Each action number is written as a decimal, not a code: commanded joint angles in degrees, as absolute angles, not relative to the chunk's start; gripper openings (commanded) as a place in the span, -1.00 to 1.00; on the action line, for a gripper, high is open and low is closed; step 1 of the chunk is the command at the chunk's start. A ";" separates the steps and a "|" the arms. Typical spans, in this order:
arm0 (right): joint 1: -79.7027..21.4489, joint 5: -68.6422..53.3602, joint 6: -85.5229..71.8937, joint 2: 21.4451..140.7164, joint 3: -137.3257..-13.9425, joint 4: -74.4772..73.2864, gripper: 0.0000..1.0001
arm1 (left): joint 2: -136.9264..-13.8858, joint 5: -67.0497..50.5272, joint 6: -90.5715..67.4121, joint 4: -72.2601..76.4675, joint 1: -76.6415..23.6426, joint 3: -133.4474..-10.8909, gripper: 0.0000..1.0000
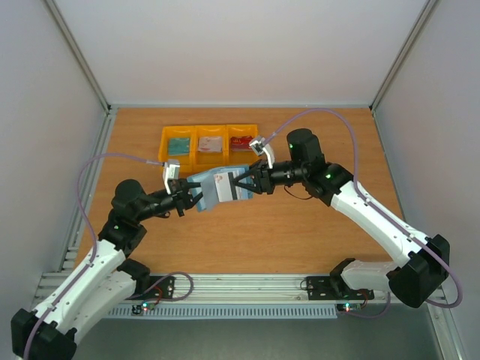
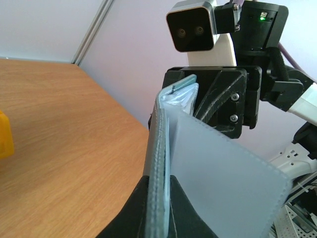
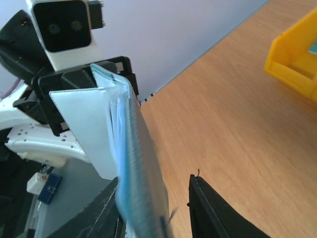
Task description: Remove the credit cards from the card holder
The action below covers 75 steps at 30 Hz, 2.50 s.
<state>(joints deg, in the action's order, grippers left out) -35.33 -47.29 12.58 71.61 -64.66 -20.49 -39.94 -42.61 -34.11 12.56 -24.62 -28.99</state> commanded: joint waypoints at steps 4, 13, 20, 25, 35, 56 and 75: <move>-36.12 -53.78 11.01 72.43 -63.85 -15.48 -0.32 | -39.35 -42.00 -34.80 18.68 -25.22 -28.74 -0.99; -36.03 -48.00 15.67 69.55 -67.62 -25.23 -0.98 | -37.83 -37.46 -27.56 7.69 -24.30 -32.77 -0.55; -35.95 0.72 15.95 73.18 -80.33 -54.10 -0.98 | -36.68 -22.96 -7.12 -11.03 -23.99 -38.74 0.44; -36.07 6.49 14.27 76.59 -82.78 -58.60 -0.98 | -36.60 -32.11 -6.03 -8.56 -23.99 -38.35 0.22; -41.18 -6.14 14.28 80.21 -85.51 -53.08 -0.98 | -44.75 -44.58 -25.26 11.92 -34.93 -36.75 -0.05; -41.89 -57.23 18.20 69.09 -72.67 -25.82 -0.98 | -43.92 -45.60 -26.59 10.39 -31.73 -35.39 -0.32; -41.85 -57.89 18.36 70.09 -71.37 -20.40 -0.98 | -45.57 -53.23 -27.89 15.39 -34.89 -36.12 -0.64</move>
